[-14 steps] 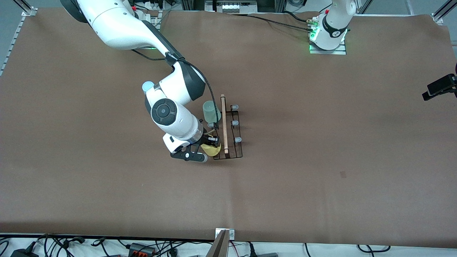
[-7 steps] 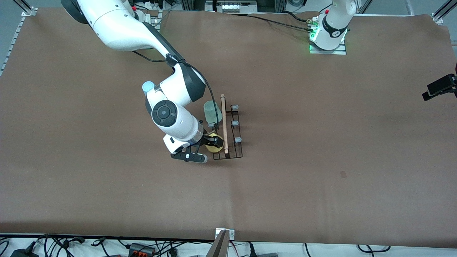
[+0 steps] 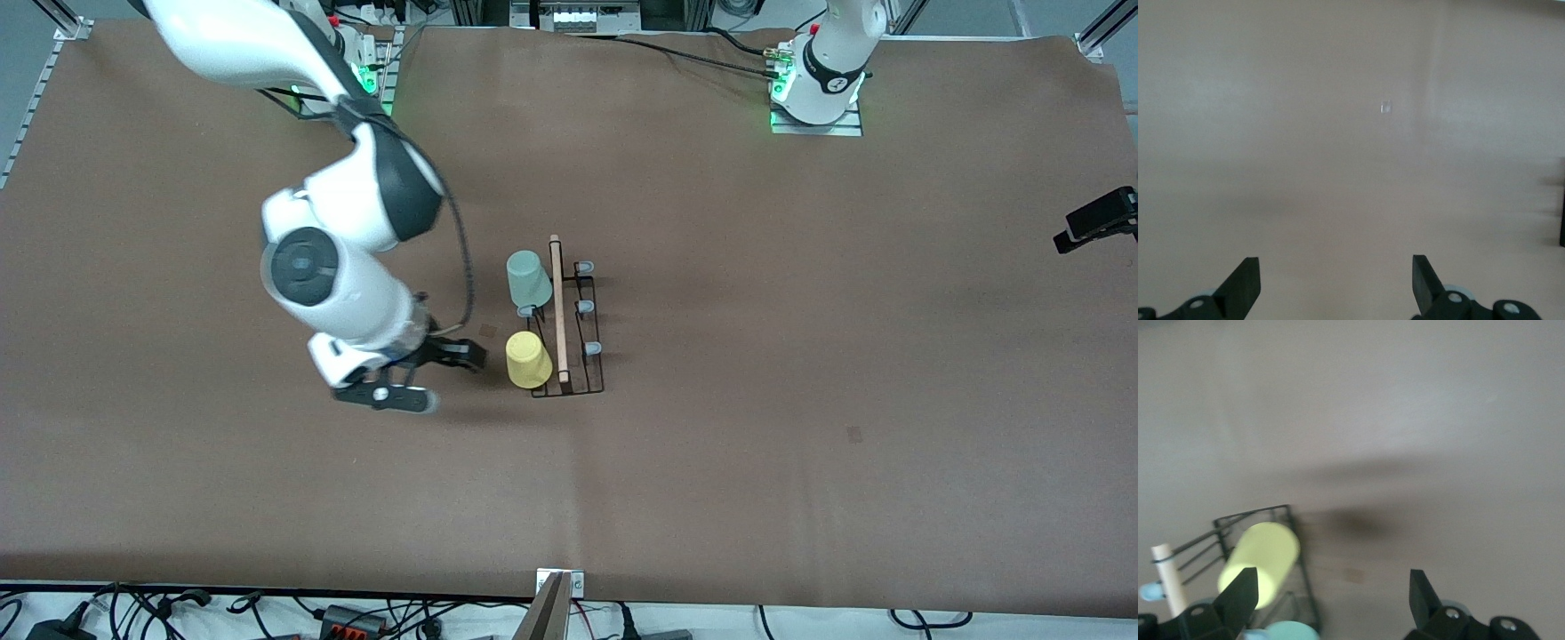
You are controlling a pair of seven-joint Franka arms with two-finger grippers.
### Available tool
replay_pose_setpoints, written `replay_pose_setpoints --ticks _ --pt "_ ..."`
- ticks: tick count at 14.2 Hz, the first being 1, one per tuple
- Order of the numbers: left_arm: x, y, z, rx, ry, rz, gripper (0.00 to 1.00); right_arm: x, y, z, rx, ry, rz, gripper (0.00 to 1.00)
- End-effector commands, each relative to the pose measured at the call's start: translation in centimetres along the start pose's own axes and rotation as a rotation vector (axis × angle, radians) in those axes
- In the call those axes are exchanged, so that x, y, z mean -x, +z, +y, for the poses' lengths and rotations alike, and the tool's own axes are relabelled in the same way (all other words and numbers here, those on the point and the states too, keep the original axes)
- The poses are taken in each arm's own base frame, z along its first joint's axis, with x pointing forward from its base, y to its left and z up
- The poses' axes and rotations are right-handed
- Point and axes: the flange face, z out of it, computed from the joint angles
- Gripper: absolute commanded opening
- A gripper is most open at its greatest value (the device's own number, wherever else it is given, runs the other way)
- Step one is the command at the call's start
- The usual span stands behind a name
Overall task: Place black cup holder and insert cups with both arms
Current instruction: 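Open the right gripper and pull it back from the yellow cup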
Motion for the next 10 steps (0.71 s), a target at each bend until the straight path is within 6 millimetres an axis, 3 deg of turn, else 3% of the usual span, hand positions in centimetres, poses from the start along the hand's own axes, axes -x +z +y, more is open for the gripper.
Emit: replay_pose_setpoints --ticks 1,6,7,10 --pt "0.0 -0.1 0.2 -0.031 0.008 0.013 1.0 -0.8 -3.9 5.5 0.036 -0.017 -0.023 1.0" --pt "0.0 0.0 0.2 -0.03 0.006 0.011 1.0 -1.7 -12.6 16.2 0.117 -0.045 0.016 1.0" --pt "0.0 0.0 0.2 -0.03 0.006 0.011 1.0 -1.6 -14.6 19.3 0.144 -0.067 0.026 1.0" --pt "0.0 -0.1 0.2 -0.03 0.006 0.013 1.0 -1.2 -17.3 27.3 0.159 -0.12 0.008 1.0"
